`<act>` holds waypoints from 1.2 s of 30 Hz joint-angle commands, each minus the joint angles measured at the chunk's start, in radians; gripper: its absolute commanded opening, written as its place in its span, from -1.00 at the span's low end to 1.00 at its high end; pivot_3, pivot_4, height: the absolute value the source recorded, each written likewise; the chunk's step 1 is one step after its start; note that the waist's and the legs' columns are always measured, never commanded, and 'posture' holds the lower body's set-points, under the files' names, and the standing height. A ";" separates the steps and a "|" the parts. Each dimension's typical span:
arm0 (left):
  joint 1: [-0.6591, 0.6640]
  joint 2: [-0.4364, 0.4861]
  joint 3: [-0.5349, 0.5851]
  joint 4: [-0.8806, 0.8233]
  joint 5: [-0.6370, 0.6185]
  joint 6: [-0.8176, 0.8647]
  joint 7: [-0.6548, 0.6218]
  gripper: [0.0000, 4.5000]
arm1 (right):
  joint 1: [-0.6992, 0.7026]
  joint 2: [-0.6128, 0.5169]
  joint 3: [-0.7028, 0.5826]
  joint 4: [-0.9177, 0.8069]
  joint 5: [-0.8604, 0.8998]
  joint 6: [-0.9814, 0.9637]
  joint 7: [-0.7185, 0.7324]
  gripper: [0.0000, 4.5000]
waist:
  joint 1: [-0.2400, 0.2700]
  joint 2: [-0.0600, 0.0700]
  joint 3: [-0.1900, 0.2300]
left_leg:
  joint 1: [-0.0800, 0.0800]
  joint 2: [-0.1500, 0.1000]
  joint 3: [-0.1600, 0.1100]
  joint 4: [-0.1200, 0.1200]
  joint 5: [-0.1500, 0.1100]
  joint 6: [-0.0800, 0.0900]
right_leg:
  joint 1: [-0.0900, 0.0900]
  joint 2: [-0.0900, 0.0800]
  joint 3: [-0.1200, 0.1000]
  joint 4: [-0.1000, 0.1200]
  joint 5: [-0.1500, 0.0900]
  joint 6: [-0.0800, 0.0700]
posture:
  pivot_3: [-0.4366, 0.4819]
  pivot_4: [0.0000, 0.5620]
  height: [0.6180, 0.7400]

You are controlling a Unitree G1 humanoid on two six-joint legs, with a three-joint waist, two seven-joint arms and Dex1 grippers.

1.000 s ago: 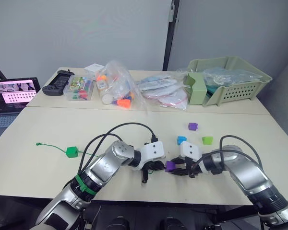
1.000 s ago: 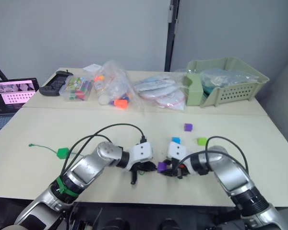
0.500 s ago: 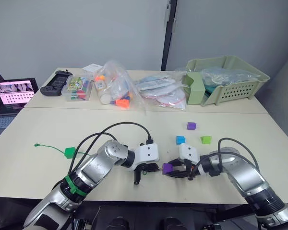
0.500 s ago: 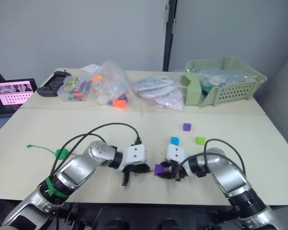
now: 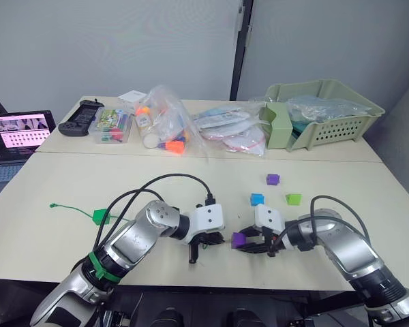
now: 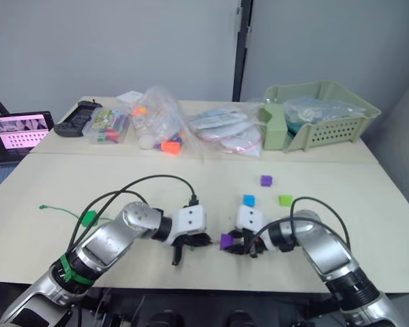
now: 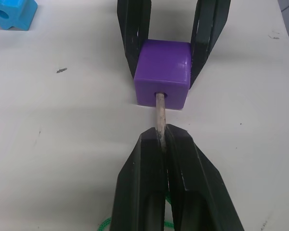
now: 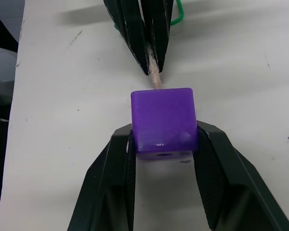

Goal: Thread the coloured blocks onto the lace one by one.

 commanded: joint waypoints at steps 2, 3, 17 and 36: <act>-0.011 -0.038 -0.003 0.000 -0.001 -0.043 0.008 -1.00 | -0.005 0.010 -0.003 -0.056 0.033 0.022 0.004 -0.49 | 0.000 0.000 0.000 | 0.000 0.000 0.000 0.000 0.000 0.000 | 0.000 0.000 0.000 0.000 0.000 0.000 | -0.05 -0.47 1.00; -0.012 -0.044 -0.005 0.005 0.000 -0.049 0.006 -1.00 | -0.006 0.012 -0.003 -0.058 0.033 0.025 0.003 -0.49 | 0.000 0.000 0.000 | 0.000 0.000 0.000 0.000 0.000 0.000 | 0.000 0.000 0.000 0.000 0.000 0.000 | -0.05 -0.47 1.00; -0.022 -0.120 -0.008 0.117 0.014 -0.169 -0.028 -0.85 | 0.010 0.030 -0.006 -0.086 0.023 0.065 -0.032 -0.49 | 0.012 0.000 0.000 | 0.003 -0.001 0.000 0.004 0.000 0.000 | 0.006 0.000 0.000 -0.001 0.000 0.001 | -0.05 -0.47 1.00; 0.092 0.023 0.127 0.141 -0.056 -0.332 -0.125 0.04 | 0.025 0.007 -0.026 -0.084 0.022 0.074 -0.060 -0.49 | -0.003 0.000 0.000 | -0.001 0.000 0.000 0.001 0.000 0.000 | 0.000 0.000 0.000 0.000 0.001 0.001 | -0.05 -0.47 1.00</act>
